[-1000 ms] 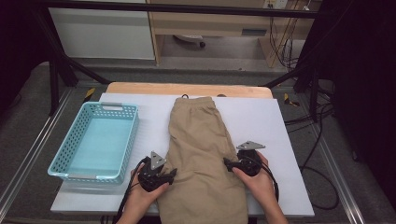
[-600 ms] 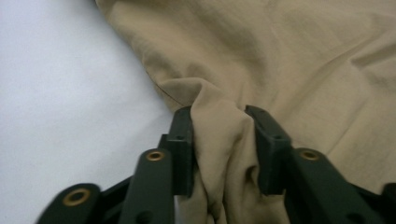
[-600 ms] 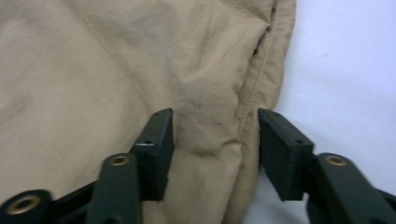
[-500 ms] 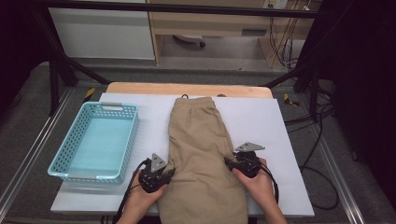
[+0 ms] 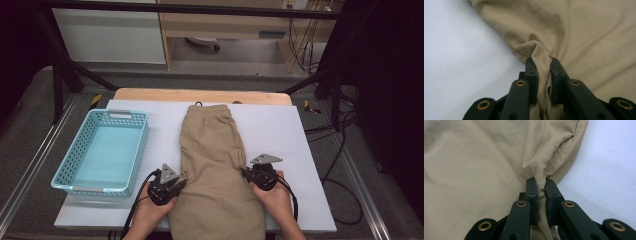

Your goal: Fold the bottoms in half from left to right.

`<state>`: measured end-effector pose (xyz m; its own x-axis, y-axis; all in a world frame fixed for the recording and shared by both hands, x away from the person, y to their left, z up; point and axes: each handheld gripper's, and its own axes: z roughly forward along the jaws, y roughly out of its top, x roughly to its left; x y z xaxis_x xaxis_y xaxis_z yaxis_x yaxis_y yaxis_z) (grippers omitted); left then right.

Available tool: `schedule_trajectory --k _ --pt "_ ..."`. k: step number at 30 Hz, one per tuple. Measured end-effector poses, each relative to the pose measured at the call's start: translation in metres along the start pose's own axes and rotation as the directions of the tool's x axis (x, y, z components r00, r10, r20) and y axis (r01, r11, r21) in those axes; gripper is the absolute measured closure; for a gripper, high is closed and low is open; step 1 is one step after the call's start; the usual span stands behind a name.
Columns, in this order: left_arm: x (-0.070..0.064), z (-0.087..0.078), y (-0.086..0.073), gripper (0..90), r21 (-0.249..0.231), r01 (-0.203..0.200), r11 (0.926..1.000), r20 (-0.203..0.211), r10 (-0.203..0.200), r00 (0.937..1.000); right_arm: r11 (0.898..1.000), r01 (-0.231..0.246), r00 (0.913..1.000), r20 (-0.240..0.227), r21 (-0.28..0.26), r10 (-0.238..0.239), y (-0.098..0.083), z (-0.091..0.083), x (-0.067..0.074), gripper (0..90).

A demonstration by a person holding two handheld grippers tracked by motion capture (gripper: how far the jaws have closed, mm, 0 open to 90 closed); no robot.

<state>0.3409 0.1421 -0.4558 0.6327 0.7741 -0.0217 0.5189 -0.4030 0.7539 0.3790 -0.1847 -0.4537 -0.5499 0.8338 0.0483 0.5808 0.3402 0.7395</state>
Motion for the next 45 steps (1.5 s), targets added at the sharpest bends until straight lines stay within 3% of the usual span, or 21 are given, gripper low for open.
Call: schedule_trajectory --k 9,16,20,23,29,34,38,41,45 --pt "0.003 -0.008 -0.004 79.8 0.017 0.007 0.9998 0.032 -0.008 0.9994 0.999 0.032 0.9995 0.002 0.023 -0.032 -0.005 -0.009 0.013 84.0" --pt "0.002 -0.012 -0.005 79.8 0.039 -0.008 0.9992 0.050 0.006 0.9987 0.999 0.012 0.9999 -0.009 0.043 -0.012 -0.007 -0.013 0.017 83.8" --pt "0.004 -0.014 -0.004 79.9 0.070 -0.026 0.9972 0.069 0.021 0.9974 0.999 0.009 0.9993 -0.038 0.048 -0.007 -0.011 -0.018 0.018 83.5" --pt "0.001 -0.019 -0.003 79.9 0.101 -0.067 0.9927 0.079 0.059 0.9951 0.999 0.001 0.9988 -0.050 0.052 0.002 -0.017 -0.024 0.021 83.2" --pt "-0.002 -0.031 -0.013 80.1 0.110 -0.075 0.9911 0.115 0.062 0.9914 0.999 -0.003 0.9953 -0.097 0.045 0.007 -0.029 -0.035 0.030 81.9" --pt "-0.003 -0.040 -0.016 78.6 0.111 -0.072 0.9911 0.125 0.058 0.9905 0.999 0.007 0.9954 -0.096 0.043 -0.003 -0.029 -0.033 0.032 75.5" --pt "-0.005 -0.044 -0.020 78.1 0.135 -0.086 0.9871 0.131 0.068 0.9890 0.999 0.007 0.9958 -0.092 0.040 -0.004 -0.028 -0.032 0.034 68.1" --pt "-0.004 -0.044 -0.017 73.3 0.117 -0.081 0.9899 0.109 0.068 0.9917 0.999 0.024 0.9971 -0.072 0.034 -0.022 -0.026 -0.032 0.035 60.0" --pt "-0.003 -0.048 -0.012 59.4 0.060 -0.059 0.9965 0.059 0.055 0.9967 1.000 0.017 0.9988 -0.045 -0.001 -0.017 -0.021 -0.035 0.034 47.1"
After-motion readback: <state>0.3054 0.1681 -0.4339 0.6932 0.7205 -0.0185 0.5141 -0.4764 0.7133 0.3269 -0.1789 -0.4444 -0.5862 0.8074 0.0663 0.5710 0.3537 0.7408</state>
